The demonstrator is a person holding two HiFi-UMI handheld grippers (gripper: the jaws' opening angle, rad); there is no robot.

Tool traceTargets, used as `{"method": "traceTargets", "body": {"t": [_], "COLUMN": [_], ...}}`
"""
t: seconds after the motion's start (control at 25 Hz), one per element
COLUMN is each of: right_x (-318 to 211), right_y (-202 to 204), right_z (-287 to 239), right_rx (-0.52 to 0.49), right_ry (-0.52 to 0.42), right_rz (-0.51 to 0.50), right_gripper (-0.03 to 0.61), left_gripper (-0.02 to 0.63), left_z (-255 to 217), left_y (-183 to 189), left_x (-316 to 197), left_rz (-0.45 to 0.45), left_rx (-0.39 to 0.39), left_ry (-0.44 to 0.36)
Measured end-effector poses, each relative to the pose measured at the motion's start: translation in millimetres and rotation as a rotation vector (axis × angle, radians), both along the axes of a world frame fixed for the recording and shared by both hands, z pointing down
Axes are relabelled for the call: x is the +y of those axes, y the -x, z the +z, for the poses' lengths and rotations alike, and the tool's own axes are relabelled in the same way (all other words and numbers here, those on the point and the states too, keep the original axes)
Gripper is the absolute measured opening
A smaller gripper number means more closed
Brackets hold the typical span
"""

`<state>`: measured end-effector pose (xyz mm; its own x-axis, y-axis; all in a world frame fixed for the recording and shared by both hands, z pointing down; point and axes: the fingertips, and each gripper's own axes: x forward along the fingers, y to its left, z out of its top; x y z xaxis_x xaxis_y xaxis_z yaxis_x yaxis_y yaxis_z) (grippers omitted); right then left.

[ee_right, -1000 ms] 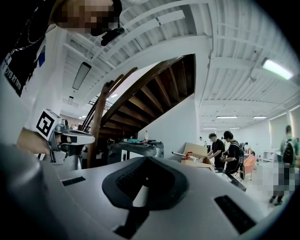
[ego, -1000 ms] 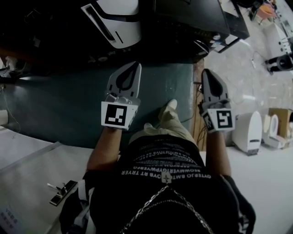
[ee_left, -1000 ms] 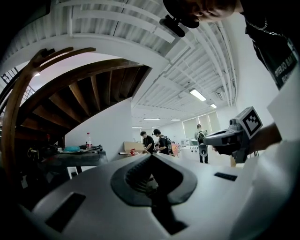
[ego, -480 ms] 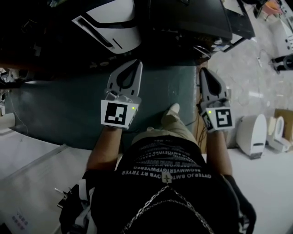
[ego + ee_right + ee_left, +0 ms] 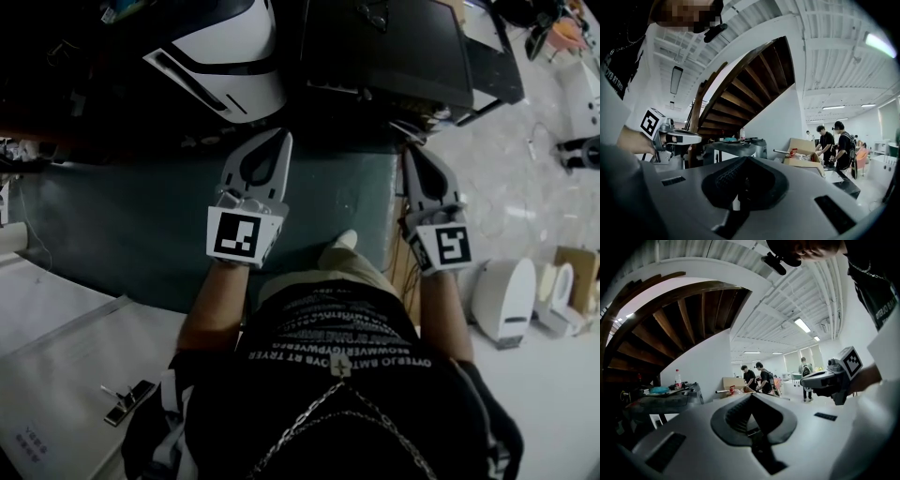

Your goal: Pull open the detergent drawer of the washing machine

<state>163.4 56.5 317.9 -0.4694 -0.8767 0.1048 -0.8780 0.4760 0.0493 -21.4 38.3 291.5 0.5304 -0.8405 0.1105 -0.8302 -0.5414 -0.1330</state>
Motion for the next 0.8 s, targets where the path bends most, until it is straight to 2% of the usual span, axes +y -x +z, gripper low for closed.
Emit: {"method": "traceTargets", "body": {"t": [0.16, 0.4, 0.56, 0.8], "right_x": [-25, -49, -57, -62], "right_y": [-7, -24, -15, -9], "right_z": [-1, 8, 2, 16], "right_rx": [0.003, 0.012, -0.046, -0.023], "right_ry": [0.013, 0.028, 0.024, 0.061], "right_rz": [-0.031, -0.072, -0.098, -0.094], "right_gripper": [0.002, 0.002, 0.002, 0.002], "left_gripper": [0.003, 0.003, 0.005, 0.003], "left_z": [0, 5, 13, 16], "left_y": [-8, -17, -14, -8], "left_x": [-20, -34, -35, -39], "left_rz": [-0.036, -0.084, -0.095, -0.089], "left_rx": [-0.025, 0.012, 0.014, 0.003], "left_ry": [-0.013, 0.016, 0.046, 0.055]}}
